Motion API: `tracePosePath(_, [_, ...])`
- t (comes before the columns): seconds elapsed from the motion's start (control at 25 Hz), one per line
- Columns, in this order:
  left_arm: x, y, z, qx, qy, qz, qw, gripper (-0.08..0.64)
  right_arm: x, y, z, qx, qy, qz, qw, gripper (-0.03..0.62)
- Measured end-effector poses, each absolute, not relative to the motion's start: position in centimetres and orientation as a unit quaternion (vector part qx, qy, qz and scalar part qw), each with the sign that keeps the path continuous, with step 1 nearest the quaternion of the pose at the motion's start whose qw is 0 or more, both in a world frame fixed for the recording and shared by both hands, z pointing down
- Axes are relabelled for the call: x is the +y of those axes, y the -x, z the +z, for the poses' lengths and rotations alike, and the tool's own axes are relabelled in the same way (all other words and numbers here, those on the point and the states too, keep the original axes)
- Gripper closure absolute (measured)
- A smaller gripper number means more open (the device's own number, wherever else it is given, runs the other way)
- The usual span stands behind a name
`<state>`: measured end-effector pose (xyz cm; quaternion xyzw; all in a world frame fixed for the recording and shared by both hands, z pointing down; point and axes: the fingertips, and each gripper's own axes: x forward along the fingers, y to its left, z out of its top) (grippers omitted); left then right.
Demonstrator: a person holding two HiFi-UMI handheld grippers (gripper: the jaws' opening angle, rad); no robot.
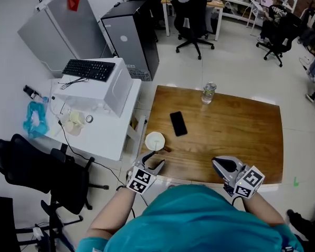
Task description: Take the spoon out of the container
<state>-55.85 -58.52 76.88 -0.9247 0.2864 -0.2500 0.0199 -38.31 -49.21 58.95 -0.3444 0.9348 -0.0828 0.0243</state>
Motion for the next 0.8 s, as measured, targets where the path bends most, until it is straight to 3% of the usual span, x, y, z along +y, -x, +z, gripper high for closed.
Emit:
tracePosePath(0.12, [-61.1,58.3,84.3,0.278,0.881,-0.379,0.054,0.31,-49.4,39.1,58.7,0.931,0.355,-0.089,0.016,0.591])
tracePosePath(0.28, [-64.3,57.7,89.3,0.266,0.838,-0.45,0.156,0.313,-50.2,39.0,59.9,0.925,0.367,-0.098,0.003,0.591])
tracePosePath(0.36, [-65.8,57.3,91.5,0.263,0.817,-0.469,0.207,0.347,-50.6,39.2,60.8,0.923,0.372,-0.102,-0.001,0.591])
tracePosePath(0.44, [-66.8,57.1,93.0,0.262,0.806,-0.477,0.234,0.431,-50.9,39.5,61.5,0.922,0.374,-0.103,-0.003,0.591])
tracePosePath(0.52, [-67.6,57.0,93.3,0.267,0.805,-0.471,0.243,0.499,-51.2,39.6,62.2,0.921,0.376,-0.104,-0.003,0.591])
tracePosePath(0.8, [-67.1,57.7,90.1,0.277,0.828,-0.437,0.216,0.508,-51.4,39.7,62.6,0.92,0.378,-0.106,0.0,0.591])
